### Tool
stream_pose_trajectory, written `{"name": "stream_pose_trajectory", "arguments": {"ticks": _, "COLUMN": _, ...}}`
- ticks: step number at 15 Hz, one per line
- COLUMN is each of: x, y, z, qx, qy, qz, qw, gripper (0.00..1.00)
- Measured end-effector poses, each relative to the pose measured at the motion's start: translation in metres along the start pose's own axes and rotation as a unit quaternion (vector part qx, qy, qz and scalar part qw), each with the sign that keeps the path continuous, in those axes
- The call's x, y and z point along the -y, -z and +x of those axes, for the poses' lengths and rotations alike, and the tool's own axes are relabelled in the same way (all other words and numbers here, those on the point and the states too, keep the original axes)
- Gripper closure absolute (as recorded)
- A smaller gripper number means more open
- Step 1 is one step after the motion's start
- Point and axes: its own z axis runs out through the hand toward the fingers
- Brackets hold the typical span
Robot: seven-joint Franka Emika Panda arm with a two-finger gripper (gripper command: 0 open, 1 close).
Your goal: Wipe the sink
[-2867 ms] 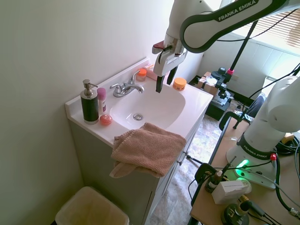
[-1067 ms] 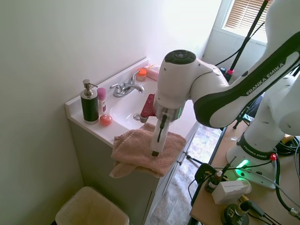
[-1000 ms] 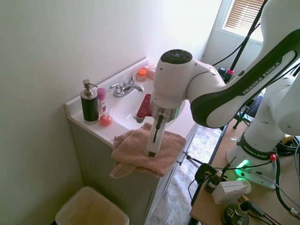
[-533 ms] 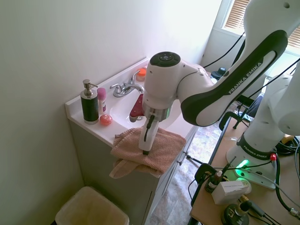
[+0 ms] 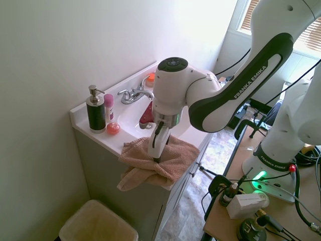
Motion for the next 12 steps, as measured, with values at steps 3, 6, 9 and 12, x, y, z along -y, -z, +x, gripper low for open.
{"name": "stream_pose_trajectory", "arguments": {"ticks": 3, "x": -0.0016, "y": -0.0019, "z": 0.0003, "qx": -0.004, "qy": 0.004, "qz": 0.001, "qw": 1.0, "gripper": 1.0}}
{"name": "stream_pose_trajectory", "arguments": {"ticks": 6, "x": -0.0024, "y": -0.0023, "z": 0.0002, "qx": -0.004, "qy": 0.004, "qz": 0.002, "qw": 1.0, "gripper": 1.0}}
{"name": "stream_pose_trajectory", "arguments": {"ticks": 9, "x": -0.0041, "y": -0.0032, "z": 0.0002, "qx": -0.005, "qy": 0.004, "qz": 0.003, "qw": 1.0, "gripper": 1.0}}
{"name": "stream_pose_trajectory", "arguments": {"ticks": 12, "x": -0.0052, "y": -0.0035, "z": 0.0002, "qx": -0.006, "qy": 0.004, "qz": 0.004, "qw": 1.0, "gripper": 1.0}}
